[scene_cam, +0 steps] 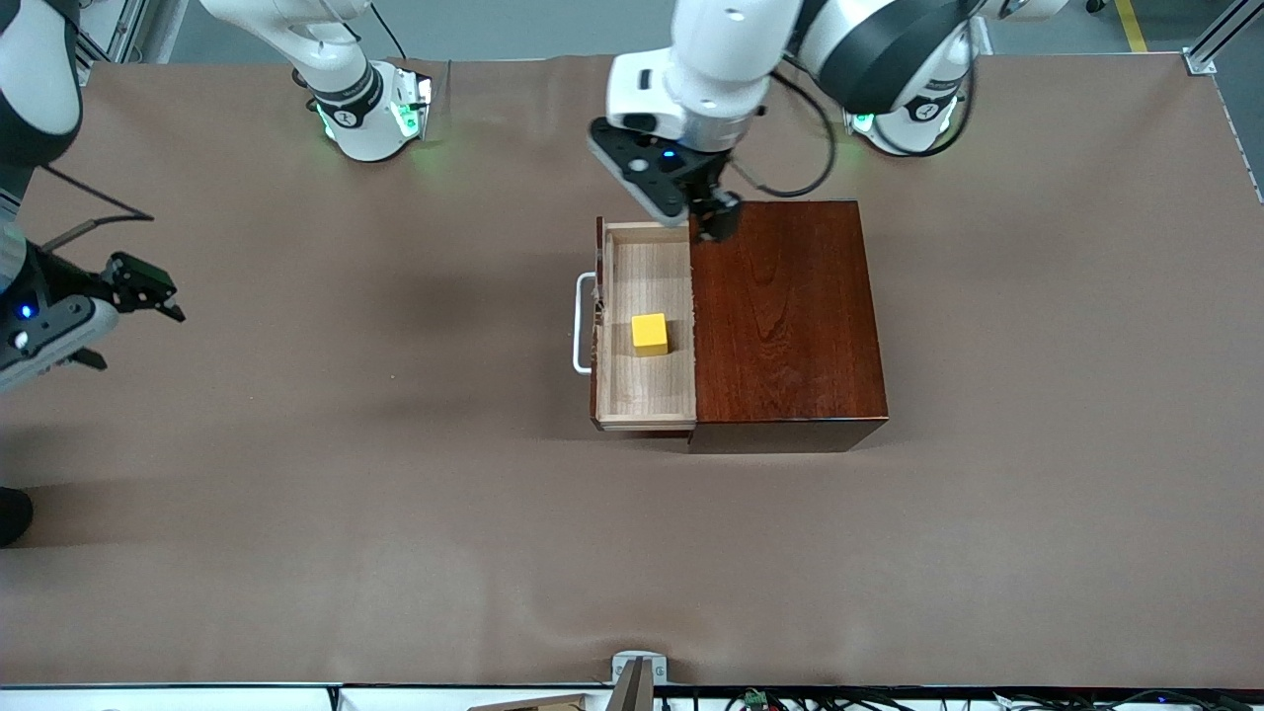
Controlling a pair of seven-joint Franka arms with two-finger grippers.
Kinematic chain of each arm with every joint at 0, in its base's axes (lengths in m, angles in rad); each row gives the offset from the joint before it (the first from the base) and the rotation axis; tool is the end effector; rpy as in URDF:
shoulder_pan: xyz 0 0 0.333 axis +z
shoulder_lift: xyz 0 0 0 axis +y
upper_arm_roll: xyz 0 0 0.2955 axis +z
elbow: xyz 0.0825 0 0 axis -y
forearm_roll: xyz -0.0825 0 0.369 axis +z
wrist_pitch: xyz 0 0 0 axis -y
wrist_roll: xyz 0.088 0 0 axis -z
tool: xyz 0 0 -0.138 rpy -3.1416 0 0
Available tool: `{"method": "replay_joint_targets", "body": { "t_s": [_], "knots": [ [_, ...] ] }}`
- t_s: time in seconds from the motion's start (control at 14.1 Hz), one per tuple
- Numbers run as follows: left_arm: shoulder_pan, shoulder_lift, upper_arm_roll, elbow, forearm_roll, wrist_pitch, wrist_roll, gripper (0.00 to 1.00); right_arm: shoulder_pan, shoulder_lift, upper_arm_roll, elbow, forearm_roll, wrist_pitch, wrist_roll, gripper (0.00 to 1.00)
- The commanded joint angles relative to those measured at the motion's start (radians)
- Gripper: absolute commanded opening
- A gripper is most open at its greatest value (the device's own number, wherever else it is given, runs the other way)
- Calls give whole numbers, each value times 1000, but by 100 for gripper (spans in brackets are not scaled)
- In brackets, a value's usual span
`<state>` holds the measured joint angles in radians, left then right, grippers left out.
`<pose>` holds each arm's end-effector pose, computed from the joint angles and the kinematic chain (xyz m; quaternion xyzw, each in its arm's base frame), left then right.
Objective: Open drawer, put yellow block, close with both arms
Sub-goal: 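Open the right gripper and withdraw it from the drawer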
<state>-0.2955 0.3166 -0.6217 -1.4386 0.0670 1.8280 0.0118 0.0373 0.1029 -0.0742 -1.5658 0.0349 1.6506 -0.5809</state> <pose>0.4298 -0.4722 0.5025 0.8957 -0.4361 0.0338 0.0802 0.5730 -0.0149 0.5251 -0.9635 -0.2673 0.0044 0.0156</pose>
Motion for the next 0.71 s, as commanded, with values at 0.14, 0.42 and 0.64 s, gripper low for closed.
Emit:
{"method": "replay_joint_targets", "body": {
  "t_s": [0.14, 0.42, 0.64],
  "knots": [
    [-163, 232, 7, 122, 233, 151, 108, 100, -13, -101, 30, -109, 11, -8, 276, 100],
    [-203, 349, 27, 135, 270, 272, 330, 100, -13, -120, 40, -109, 13, -38, 506, 100],
    [-212, 401, 55, 135, 280, 358, 411, 100, -33, -126, 73, -102, 11, -41, 621, 100]
  ]
}}
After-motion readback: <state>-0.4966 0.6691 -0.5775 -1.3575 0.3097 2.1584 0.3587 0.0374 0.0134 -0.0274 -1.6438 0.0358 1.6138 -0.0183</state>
